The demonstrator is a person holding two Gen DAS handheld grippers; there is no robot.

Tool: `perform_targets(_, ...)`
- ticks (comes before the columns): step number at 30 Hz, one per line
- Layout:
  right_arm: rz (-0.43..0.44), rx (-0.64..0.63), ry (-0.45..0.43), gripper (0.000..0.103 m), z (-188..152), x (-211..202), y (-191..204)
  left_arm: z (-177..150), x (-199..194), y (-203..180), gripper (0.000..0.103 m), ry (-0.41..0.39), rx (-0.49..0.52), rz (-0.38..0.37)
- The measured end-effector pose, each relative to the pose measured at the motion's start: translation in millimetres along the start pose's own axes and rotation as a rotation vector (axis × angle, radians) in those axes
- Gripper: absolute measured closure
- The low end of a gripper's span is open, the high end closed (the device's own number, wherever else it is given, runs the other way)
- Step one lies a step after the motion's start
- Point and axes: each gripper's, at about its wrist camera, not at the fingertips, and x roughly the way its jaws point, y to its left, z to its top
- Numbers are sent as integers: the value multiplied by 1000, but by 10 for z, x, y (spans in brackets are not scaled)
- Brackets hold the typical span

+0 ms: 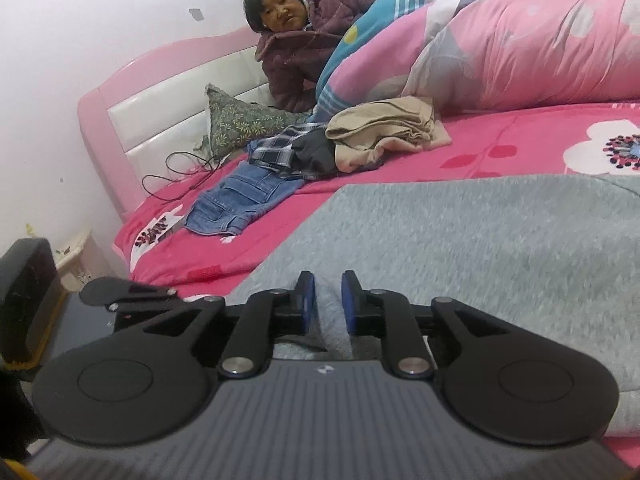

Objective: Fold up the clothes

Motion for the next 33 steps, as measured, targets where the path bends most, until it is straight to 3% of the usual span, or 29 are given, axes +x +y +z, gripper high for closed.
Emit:
perform_targets(3, 1, 3, -31, 88, 52, -33, 12, -51, -5, 12, 101, 16, 4, 3)
perform_targets(5, -6, -20, -7, 88, 70, 30, 49, -68, -4, 8, 101, 21, 3, 6)
perform_targets(7, -17, -76, 70, 88, 23, 198, 100, -81, 10, 17, 101, 25, -4, 9)
perform_targets(10, -147, -195, 193, 89, -161, 529, 106, -86, 31, 29, 102, 28, 2, 35)
perform_targets(12, -157, -154, 159, 88, -125, 470, 58, -92, -25, 65, 96, 11, 0, 39)
perform_targets(17, -173, -83, -14, 88, 47, -115, -29, -8, -124, 102, 58, -61, 22, 10)
perform_targets(20, -181, -67, -17, 87, -10, -331, -72, 131, 30, 15, 53, -54, 112, 4)
perform_targets(25, -200, -47, -13, 87, -192, -509, -56, 231, 415, -108, 52, 39, 283, -12)
perform_targets(27, -190, -25, -24, 86, -267, -537, -51, 218, 453, -139, 53, 38, 316, -9)
perform_targets(28, -185, -24, -27, 86, -299, -542, -38, 213, 455, -147, 62, 32, 323, -7)
perform_targets(29, -180, -27, -28, 86, -330, -543, -21, 207, 458, -155, 79, 25, 330, -5)
perform_targets(30, -168, -30, -28, 86, -350, -543, 4, 202, 460, -164, 87, 18, 337, -3)
perform_targets(31, -148, -31, -29, 86, -363, -540, 28, 197, 462, -172, 93, 12, 344, -1)
perform_targets(33, -100, -28, -20, 86, -386, -518, 73, 203, 435, -165, 94, -21, 335, 11)
